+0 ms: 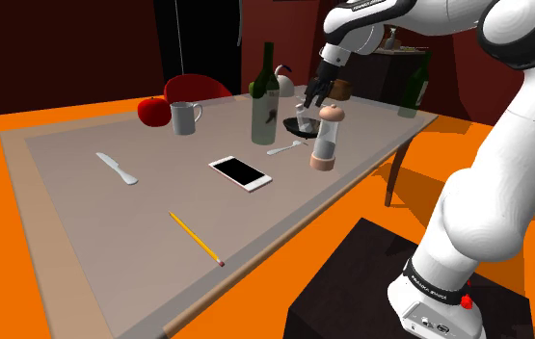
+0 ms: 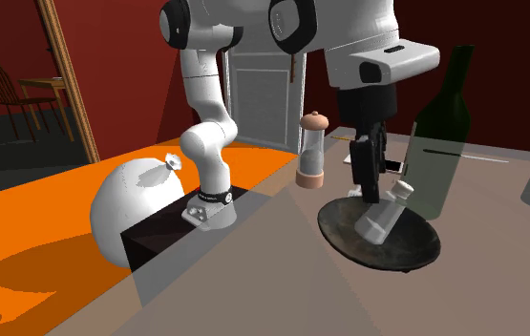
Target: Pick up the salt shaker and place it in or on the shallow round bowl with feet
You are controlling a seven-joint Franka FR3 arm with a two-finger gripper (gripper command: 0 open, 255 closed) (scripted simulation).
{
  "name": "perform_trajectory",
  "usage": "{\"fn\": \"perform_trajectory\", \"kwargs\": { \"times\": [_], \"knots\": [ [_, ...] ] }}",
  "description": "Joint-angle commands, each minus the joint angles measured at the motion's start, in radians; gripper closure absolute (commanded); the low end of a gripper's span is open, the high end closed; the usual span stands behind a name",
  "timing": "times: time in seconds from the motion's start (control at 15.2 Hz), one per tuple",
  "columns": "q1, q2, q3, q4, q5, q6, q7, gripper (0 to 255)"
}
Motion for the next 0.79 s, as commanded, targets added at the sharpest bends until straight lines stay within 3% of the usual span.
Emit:
{"fn": "perform_trajectory", "kwargs": {
  "times": [0.0,0.26,0.73],
  "knots": [
    [0.0,0.0,0.0,0.0,0.0,0.0,0.0,0],
    [-0.007,-0.03,-0.003,0.094,-0.025,-0.119,0.017,0],
    [-0.007,-0.03,-0.003,0.094,-0.025,-0.119,0.017,0]
  ]
}}
